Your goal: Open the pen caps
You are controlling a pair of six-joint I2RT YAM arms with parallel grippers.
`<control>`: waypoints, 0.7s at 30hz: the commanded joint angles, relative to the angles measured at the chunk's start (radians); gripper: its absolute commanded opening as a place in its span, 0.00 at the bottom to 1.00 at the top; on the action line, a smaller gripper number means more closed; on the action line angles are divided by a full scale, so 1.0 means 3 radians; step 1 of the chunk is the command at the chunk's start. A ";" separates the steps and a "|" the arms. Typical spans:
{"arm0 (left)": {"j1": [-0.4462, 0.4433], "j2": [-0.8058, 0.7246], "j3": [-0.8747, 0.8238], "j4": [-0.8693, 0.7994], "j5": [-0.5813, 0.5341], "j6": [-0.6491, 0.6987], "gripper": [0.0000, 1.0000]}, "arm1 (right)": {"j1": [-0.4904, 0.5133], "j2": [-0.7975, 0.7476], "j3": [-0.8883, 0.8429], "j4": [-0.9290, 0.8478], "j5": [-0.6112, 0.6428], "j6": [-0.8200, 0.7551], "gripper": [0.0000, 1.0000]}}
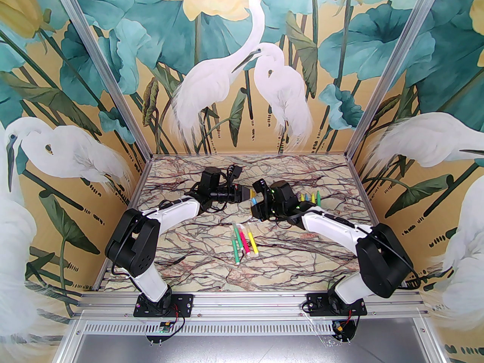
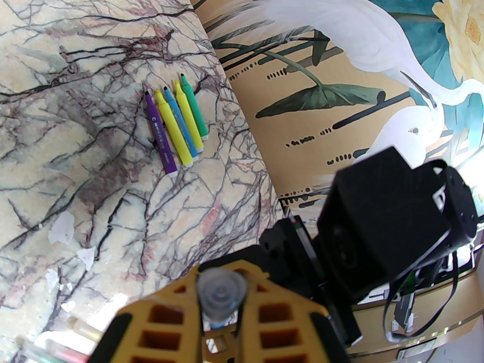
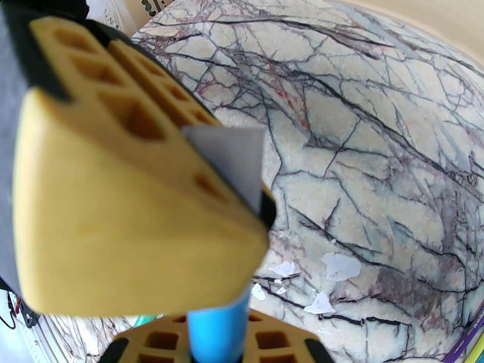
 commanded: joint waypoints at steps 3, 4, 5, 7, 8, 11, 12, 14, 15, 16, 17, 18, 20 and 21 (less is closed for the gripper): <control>0.0256 -0.0118 0.0130 0.0045 -0.0284 -0.0229 0.00 | 0.0078 -0.0099 -0.0287 -0.0212 0.0083 -0.0135 0.00; 0.0281 -0.0130 0.0134 0.0031 -0.0302 -0.0230 0.00 | 0.0093 -0.0104 -0.0319 -0.0199 0.0085 -0.0154 0.00; 0.0298 -0.0141 0.0139 0.0008 -0.0323 -0.0230 0.00 | 0.0108 -0.0116 -0.0352 -0.0188 0.0088 -0.0174 0.00; 0.0328 -0.0158 0.0145 -0.0036 -0.0364 -0.0225 0.00 | 0.0126 -0.0124 -0.0392 -0.0183 0.0089 -0.0201 0.00; 0.0340 -0.0171 0.0146 -0.0044 -0.0385 -0.0229 0.00 | 0.0129 -0.0134 -0.0424 -0.0172 0.0081 -0.0212 0.00; 0.0370 -0.0213 0.0136 -0.0047 -0.0432 -0.0244 0.00 | 0.0129 -0.0169 -0.0501 -0.0138 0.0052 -0.0208 0.00; 0.0375 -0.0236 0.0118 -0.0018 -0.0440 -0.0263 0.00 | 0.0129 -0.0188 -0.0529 -0.0125 0.0031 -0.0204 0.00; 0.0390 -0.0264 0.0095 0.0006 -0.0439 -0.0287 0.00 | 0.0130 -0.0235 -0.0609 -0.0096 0.0005 -0.0208 0.00; 0.0401 -0.0283 0.0090 0.0003 -0.0441 -0.0291 0.00 | 0.0131 -0.0258 -0.0636 -0.0082 0.0009 -0.0208 0.00; 0.0414 -0.0294 0.0084 -0.0001 -0.0450 -0.0292 0.00 | 0.0127 -0.0288 -0.0675 -0.0069 0.0014 -0.0208 0.00; 0.0429 -0.0307 0.0079 -0.0009 -0.0458 -0.0288 0.00 | 0.0126 -0.0308 -0.0708 -0.0053 0.0014 -0.0208 0.00; 0.0438 -0.0314 0.0074 -0.0016 -0.0457 -0.0288 0.00 | 0.0125 -0.0339 -0.0737 -0.0033 0.0018 -0.0199 0.00; 0.0470 -0.0319 0.0076 -0.0072 -0.0441 -0.0253 0.00 | 0.0112 -0.0372 -0.0756 -0.0023 0.0091 -0.0155 0.00; 0.0479 -0.0320 0.0099 -0.0168 -0.0432 -0.0187 0.00 | 0.0104 -0.0379 -0.0745 -0.0029 0.0155 -0.0126 0.00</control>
